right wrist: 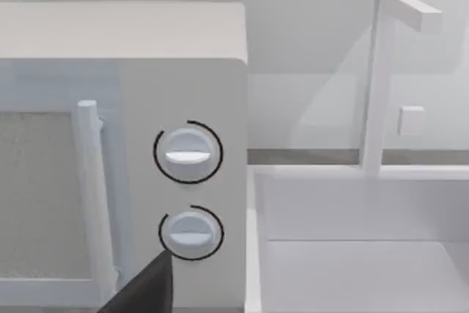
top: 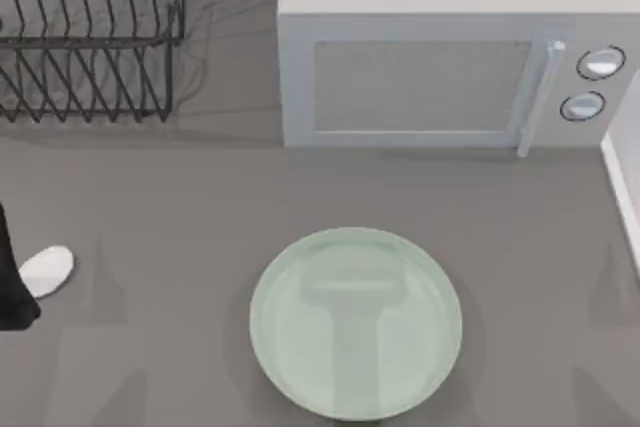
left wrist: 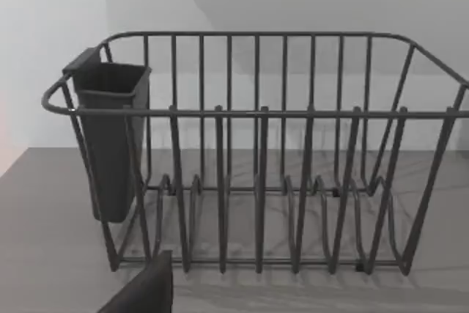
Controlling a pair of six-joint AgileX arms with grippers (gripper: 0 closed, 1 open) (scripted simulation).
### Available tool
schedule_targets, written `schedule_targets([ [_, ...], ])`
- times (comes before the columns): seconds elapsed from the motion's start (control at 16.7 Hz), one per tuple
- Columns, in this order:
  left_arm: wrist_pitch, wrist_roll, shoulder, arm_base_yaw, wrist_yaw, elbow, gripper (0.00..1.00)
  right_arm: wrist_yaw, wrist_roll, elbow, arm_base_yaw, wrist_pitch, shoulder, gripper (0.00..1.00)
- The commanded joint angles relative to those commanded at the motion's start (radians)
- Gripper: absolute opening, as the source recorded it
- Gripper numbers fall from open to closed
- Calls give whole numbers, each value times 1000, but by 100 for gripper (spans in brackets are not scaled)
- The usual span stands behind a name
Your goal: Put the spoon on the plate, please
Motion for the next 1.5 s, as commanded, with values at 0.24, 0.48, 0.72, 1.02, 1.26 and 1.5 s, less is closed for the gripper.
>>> schedule_targets([
  [0.24, -31, 31, 34, 8, 2, 32, 100, 0, 0, 0, 0, 0, 0, 100],
  [0.48, -182, 188, 224, 49, 6, 202, 100, 0, 0, 0, 0, 0, 0, 100],
  [0.72, -407, 419, 576, 104, 0, 457, 100, 0, 0, 0, 0, 0, 0, 100],
  [1.02, -710, 719, 1115, 170, -14, 775, 100, 0, 0, 0, 0, 0, 0, 100],
  [1.26, -917, 908, 1411, 208, -13, 946, 100, 0, 0, 0, 0, 0, 0, 100],
  [1.5, -1035, 1007, 1545, 228, -5, 1016, 100, 0, 0, 0, 0, 0, 0, 100],
])
